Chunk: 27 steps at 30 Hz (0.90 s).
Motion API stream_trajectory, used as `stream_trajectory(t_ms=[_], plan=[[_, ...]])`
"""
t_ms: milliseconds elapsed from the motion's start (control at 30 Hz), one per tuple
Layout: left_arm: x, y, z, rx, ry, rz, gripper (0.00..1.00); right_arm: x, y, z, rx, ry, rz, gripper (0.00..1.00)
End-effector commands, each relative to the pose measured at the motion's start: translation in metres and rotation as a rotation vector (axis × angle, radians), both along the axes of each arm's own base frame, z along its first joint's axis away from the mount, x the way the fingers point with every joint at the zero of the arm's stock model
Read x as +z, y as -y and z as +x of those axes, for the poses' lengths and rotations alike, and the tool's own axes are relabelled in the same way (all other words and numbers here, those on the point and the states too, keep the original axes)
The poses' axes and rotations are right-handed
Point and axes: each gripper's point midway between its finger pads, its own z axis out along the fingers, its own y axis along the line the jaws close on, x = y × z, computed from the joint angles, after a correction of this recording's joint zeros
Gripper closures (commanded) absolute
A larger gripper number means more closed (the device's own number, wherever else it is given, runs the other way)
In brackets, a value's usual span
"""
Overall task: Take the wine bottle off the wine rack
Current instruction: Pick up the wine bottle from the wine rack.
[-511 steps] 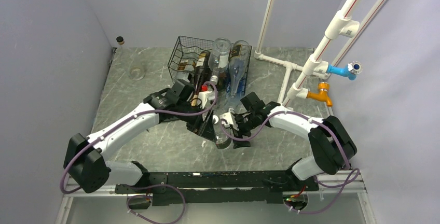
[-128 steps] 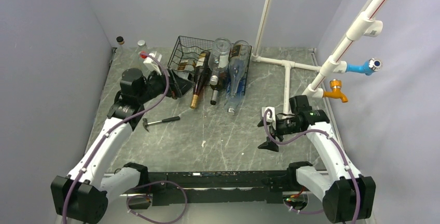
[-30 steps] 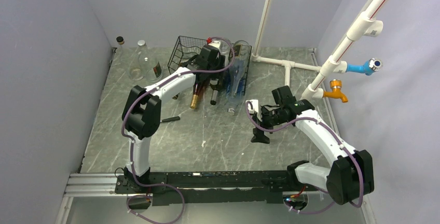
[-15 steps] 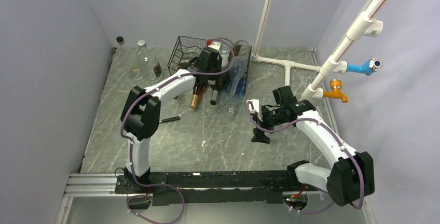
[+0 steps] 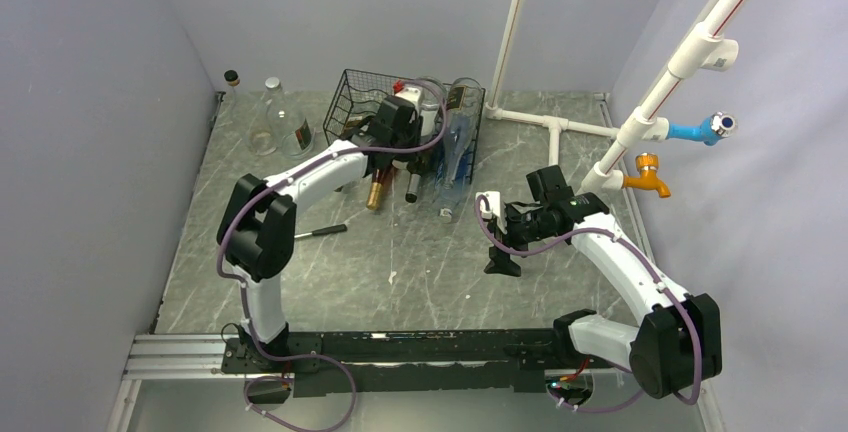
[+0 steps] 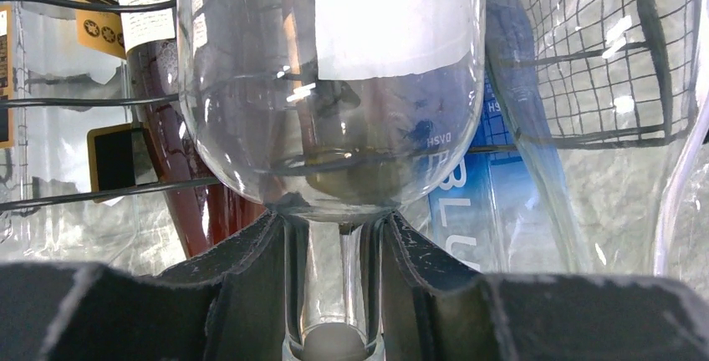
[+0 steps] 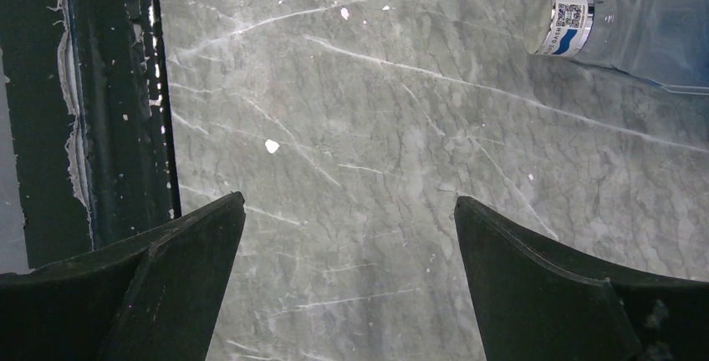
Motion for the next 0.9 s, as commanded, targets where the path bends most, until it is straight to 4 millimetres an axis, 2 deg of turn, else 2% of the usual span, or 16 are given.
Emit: stream_trajectory(t_ms=[0,200,533,867], plan=[[0.122,-0.008,0.024,0.060,0.320,-0.171,1.00,0.008,-0.001,0.003,0.005,0.038,0.023,0.00],[0.137,-0.016,0.021,0.078,0.388,-0.200,1.00,0.008,-0.002,0.002,0.008,0.037,0.026,0.00],[0.150,-0.023,0.011,0.078,0.441,-0.227,1.00,0.008,-0.001,0.002,0.009,0.036,0.027,0.00],[0.165,-0.030,-0.016,0.033,0.461,-0.271,1.00,0.008,-0.002,0.001,0.015,0.041,0.032,0.00]])
